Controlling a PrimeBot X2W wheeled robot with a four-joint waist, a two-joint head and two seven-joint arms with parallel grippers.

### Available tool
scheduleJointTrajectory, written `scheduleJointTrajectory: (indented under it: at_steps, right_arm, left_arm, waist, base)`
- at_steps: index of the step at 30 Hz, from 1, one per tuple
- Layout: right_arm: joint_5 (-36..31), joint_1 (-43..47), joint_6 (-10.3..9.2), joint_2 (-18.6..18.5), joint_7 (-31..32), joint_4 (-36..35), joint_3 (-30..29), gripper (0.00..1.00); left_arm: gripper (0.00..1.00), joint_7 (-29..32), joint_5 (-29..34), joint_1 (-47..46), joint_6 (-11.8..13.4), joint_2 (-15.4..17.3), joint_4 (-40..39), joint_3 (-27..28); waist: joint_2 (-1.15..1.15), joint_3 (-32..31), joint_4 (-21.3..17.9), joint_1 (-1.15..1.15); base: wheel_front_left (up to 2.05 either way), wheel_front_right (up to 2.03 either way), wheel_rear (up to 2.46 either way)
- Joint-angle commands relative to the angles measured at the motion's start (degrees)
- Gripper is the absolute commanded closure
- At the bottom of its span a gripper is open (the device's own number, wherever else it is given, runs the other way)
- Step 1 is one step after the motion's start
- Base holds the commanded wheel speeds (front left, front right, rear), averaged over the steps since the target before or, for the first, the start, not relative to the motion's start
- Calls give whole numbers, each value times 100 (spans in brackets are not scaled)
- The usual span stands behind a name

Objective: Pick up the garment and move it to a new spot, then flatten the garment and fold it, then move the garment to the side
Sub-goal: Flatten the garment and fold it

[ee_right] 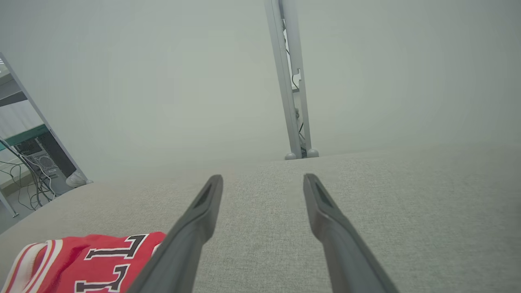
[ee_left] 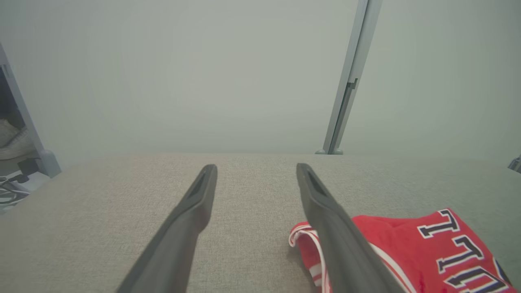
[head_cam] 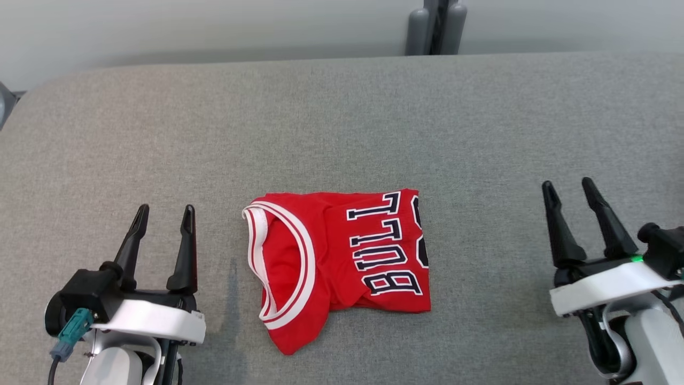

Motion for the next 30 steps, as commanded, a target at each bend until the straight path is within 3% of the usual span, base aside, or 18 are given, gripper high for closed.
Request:
scheduleJointTrajectory:
  at_steps: [1, 19, 30]
  right_arm:
    - [-99, 120, 0, -52, 56, -91, -106, 0]
    - [-756, 1539, 0, 273, 855, -1436, -948, 0]
    - [-920, 2075, 0, 422, 1164, -1863, -1234, 0]
  left_arm:
    - [0, 20, 53, 74, 38, 45, -44, 21]
    - [0, 464, 98, 935, 248, 180, -440, -109]
    - [0, 741, 64, 1256, 395, 256, -620, -110]
  waist:
    - [0, -114, -46, 0]
    - [0, -1022, -106, 0]
    - [0, -1358, -110, 0]
  base:
    - [0, 0, 0]
    - [0, 0, 0]
    - [0, 0, 0]
